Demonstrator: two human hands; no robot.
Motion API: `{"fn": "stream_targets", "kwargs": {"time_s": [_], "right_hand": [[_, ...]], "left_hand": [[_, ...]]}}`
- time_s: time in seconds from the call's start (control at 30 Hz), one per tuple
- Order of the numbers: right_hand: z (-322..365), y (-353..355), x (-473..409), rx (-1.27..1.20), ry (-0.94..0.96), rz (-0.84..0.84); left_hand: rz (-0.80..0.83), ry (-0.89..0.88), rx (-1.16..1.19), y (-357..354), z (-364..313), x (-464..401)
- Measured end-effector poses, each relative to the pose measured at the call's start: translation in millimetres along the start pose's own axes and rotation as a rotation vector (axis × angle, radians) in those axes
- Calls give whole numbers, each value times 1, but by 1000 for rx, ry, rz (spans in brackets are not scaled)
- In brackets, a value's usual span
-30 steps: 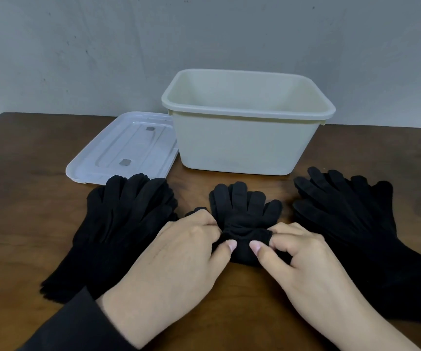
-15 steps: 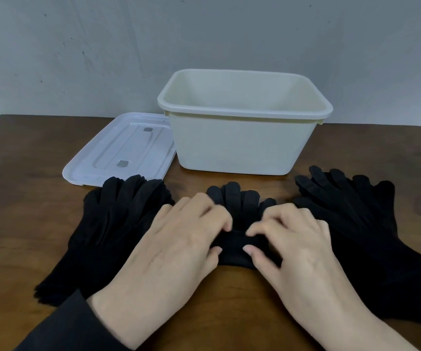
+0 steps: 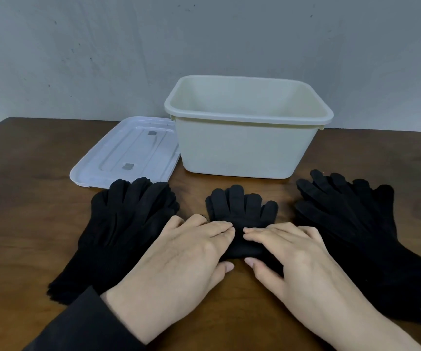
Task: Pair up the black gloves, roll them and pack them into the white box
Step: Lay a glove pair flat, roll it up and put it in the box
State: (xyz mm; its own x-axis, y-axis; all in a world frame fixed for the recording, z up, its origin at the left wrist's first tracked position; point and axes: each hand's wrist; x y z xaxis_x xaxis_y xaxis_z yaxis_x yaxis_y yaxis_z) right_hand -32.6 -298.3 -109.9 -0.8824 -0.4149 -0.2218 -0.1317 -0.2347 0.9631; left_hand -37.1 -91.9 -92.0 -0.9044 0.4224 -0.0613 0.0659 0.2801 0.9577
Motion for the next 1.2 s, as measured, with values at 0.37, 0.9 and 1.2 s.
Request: {"fn": "stream_targets", "kwargs": {"time_s": [0.37,0.9,1.2], "right_hand": [[-3,14,5,-393,-184,4],[-4,-4,-1,-42,-61,-175],[-4,5,5,43,37,3]], "left_hand": [[-151,84,439,13,-7,2],[-172,142,187,4,2,-3],[-11,-49,85,2,-3,2]]}}
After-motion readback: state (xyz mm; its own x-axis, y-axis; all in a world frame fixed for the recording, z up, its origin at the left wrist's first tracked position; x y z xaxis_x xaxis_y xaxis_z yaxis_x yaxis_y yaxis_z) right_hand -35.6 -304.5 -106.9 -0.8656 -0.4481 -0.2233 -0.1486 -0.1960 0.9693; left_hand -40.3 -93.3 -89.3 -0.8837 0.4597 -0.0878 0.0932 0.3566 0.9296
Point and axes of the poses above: each hand's wrist, its own x-axis away from the middle knuckle, its own y-axis out of the back of the hand, z = x × y, and after that the axes turned 10 degrees about x, right-handed
